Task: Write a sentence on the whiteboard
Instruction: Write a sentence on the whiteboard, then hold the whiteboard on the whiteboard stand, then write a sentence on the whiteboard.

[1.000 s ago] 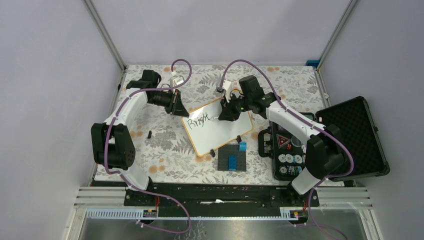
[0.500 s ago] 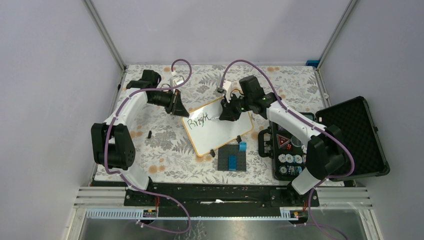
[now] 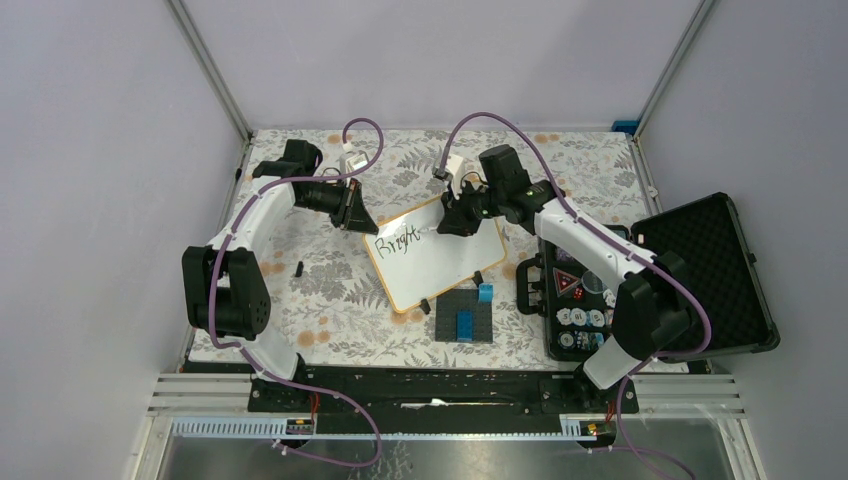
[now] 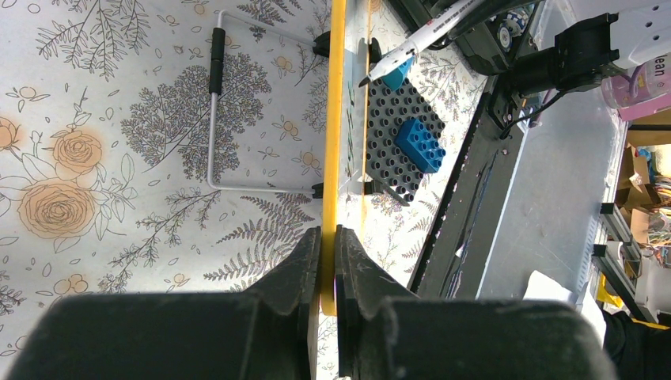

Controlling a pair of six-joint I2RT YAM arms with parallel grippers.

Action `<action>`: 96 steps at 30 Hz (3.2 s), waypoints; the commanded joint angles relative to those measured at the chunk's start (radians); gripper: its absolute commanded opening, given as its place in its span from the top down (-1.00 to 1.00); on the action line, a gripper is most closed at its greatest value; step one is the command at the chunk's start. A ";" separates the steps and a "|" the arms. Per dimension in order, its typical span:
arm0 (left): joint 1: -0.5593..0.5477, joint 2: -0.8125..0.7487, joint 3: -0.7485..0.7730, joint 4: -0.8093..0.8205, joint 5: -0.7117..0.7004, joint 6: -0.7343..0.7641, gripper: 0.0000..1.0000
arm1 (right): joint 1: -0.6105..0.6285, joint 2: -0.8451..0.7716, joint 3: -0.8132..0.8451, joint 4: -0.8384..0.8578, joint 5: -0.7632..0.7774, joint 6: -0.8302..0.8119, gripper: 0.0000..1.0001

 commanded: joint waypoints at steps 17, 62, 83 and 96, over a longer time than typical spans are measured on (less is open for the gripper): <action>-0.024 -0.057 -0.043 -0.001 -0.050 0.047 0.03 | -0.045 -0.076 0.049 -0.095 -0.169 -0.036 1.00; -0.008 -0.031 0.042 0.031 -0.080 0.026 0.18 | -0.058 -0.052 0.051 -0.040 -0.099 -0.011 1.00; 0.025 -0.033 -0.011 0.087 -0.037 -0.013 0.60 | -0.062 -0.063 -0.048 0.078 -0.087 0.062 1.00; 0.024 -0.032 -0.013 0.087 -0.041 -0.008 0.87 | -0.092 -0.056 -0.045 0.073 -0.043 0.064 1.00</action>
